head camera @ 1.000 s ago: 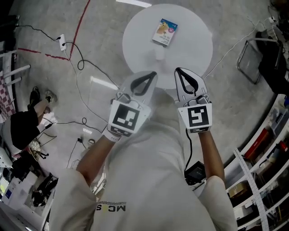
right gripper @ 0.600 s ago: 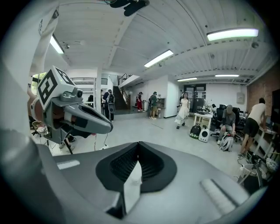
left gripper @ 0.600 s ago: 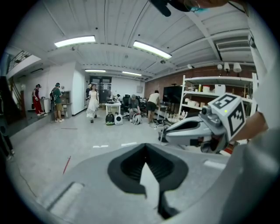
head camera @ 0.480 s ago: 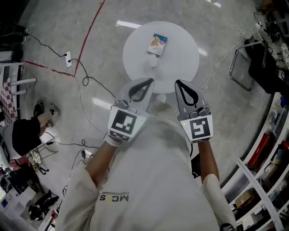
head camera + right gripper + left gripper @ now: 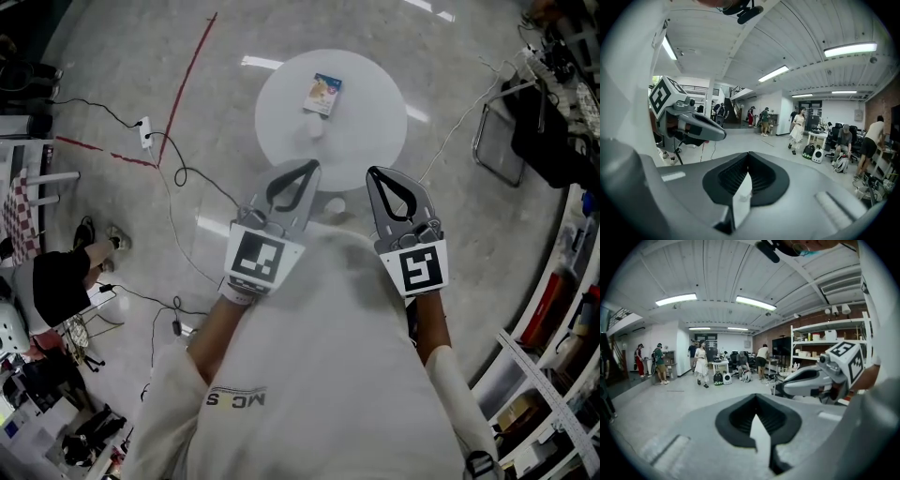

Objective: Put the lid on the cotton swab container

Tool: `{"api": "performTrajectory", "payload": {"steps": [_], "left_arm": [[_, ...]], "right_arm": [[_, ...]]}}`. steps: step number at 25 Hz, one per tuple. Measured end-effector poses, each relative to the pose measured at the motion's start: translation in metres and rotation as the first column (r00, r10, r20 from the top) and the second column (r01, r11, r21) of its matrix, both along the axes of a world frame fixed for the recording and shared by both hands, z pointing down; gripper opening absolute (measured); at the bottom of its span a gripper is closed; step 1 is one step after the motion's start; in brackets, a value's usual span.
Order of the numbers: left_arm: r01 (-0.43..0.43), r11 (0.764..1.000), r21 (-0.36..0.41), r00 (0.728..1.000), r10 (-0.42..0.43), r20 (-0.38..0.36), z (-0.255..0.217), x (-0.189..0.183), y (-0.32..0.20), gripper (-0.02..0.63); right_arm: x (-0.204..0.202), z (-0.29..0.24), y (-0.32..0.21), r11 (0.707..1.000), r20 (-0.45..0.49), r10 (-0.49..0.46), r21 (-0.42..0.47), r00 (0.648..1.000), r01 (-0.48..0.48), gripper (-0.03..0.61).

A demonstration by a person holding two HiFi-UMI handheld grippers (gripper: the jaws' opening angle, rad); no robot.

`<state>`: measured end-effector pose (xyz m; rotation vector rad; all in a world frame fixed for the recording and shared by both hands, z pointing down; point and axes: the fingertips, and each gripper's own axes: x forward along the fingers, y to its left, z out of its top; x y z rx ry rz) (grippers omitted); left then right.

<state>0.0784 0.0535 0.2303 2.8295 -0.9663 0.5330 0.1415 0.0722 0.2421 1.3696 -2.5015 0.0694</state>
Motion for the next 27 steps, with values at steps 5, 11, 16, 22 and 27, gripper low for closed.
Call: {"api": "performTrajectory", "payload": {"steps": [5,11,16,22,27], "left_arm": [[-0.001,1.0,0.004,1.0,0.001,0.003,0.002,0.001,0.005,0.0],[-0.002,1.0,-0.005,1.0,0.002,-0.006,0.001,0.003,0.009,0.0],[0.005,1.0,-0.011,1.0,-0.005,-0.009,0.002,0.003,0.008,0.0],[0.006,1.0,-0.014,1.0,-0.006,-0.006,0.001,0.003,0.009,0.0],[0.012,1.0,-0.028,1.0,-0.013,-0.007,0.002,0.0,0.012,0.0]], "right_arm": [[0.002,-0.001,0.003,1.0,0.029,0.012,0.009,1.0,-0.012,-0.008],[0.003,-0.006,0.007,1.0,0.052,0.021,0.011,0.998,-0.021,-0.008],[0.002,-0.004,0.008,1.0,0.056,0.017,0.007,0.998,-0.018,-0.008],[0.004,-0.005,0.009,1.0,0.073,0.029,-0.001,0.997,-0.029,-0.008],[0.004,-0.008,0.01,0.999,0.088,0.042,0.0,0.995,-0.042,-0.008]]}}
